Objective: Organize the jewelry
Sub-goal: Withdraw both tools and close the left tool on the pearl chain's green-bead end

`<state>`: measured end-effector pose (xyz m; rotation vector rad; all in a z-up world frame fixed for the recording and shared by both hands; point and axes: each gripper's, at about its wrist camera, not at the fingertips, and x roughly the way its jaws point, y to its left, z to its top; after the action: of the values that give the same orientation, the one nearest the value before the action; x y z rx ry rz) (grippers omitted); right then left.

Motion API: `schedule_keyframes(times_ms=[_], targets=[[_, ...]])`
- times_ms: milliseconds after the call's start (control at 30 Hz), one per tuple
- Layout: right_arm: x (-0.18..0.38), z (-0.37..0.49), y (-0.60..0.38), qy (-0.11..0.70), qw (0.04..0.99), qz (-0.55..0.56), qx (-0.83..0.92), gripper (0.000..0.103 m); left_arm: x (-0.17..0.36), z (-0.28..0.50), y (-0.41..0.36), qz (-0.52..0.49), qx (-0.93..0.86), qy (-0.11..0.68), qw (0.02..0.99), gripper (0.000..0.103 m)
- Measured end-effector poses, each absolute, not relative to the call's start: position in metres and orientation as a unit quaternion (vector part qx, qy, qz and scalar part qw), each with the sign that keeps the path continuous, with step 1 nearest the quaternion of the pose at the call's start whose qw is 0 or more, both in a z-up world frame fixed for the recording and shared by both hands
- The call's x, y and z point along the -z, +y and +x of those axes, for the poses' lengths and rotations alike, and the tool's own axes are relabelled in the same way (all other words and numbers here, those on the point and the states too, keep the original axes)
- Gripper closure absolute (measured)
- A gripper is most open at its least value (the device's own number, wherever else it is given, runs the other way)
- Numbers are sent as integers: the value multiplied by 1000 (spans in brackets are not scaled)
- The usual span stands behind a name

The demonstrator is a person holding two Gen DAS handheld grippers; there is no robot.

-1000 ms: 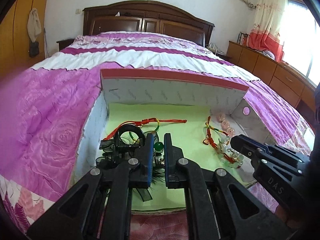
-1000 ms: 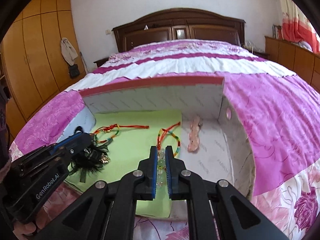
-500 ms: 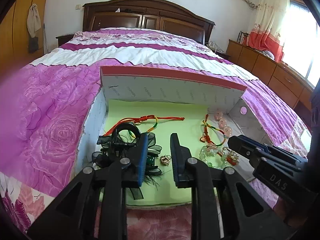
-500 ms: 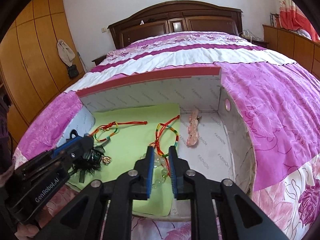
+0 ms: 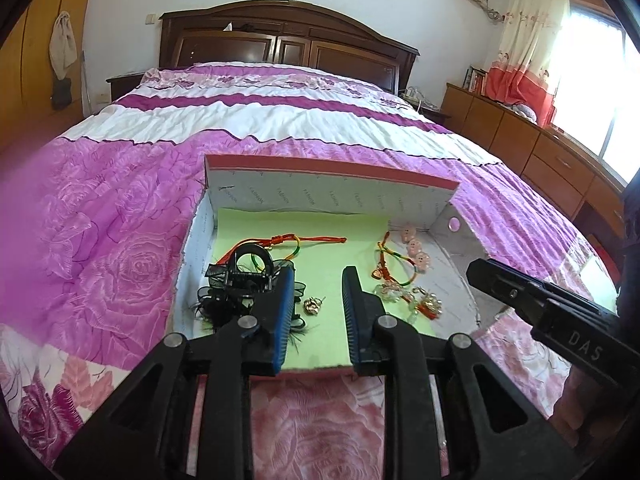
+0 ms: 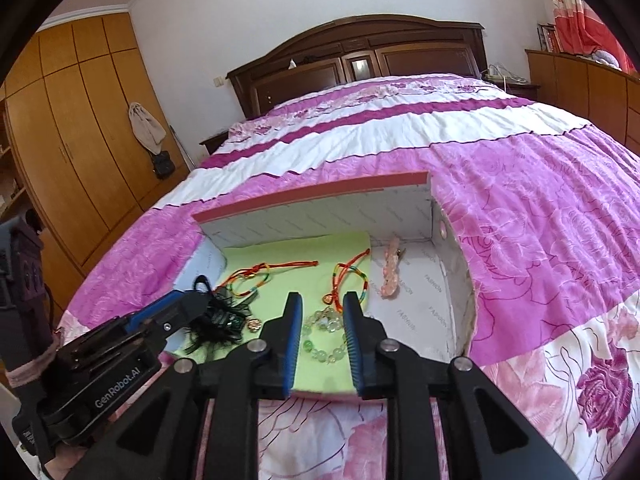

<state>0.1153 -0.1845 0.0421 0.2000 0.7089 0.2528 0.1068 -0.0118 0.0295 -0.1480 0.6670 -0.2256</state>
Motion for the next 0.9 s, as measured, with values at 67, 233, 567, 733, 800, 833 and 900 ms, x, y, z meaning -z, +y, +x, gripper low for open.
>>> schedule_keyframes(times_ms=[67, 233, 567, 733, 800, 833, 900], targets=[[-46, 110, -186, 346, 924, 99, -126, 80, -33, 101, -12, -69, 112, 326, 936, 87], [-55, 96, -191, 346, 924, 101, -129, 80, -40, 89, -12, -63, 117, 328, 935, 87], [-58, 64, -203, 361, 920, 94, -122, 80, -44, 68, -13, -67, 139, 348, 925, 87], [-53, 51, -209, 375, 914, 89, -124, 79, -40, 58, -18, -61, 148, 362, 918, 87], [-51, 46, -211, 380, 913, 86, -125, 80, -37, 54, -20, -59, 154, 369, 915, 87], [-49, 43, -211, 383, 912, 84, -125, 79, -36, 53, -21, -58, 157, 373, 913, 87], [-46, 39, -213, 389, 909, 81, -128, 79, -32, 49, -23, -57, 165, 383, 907, 87]])
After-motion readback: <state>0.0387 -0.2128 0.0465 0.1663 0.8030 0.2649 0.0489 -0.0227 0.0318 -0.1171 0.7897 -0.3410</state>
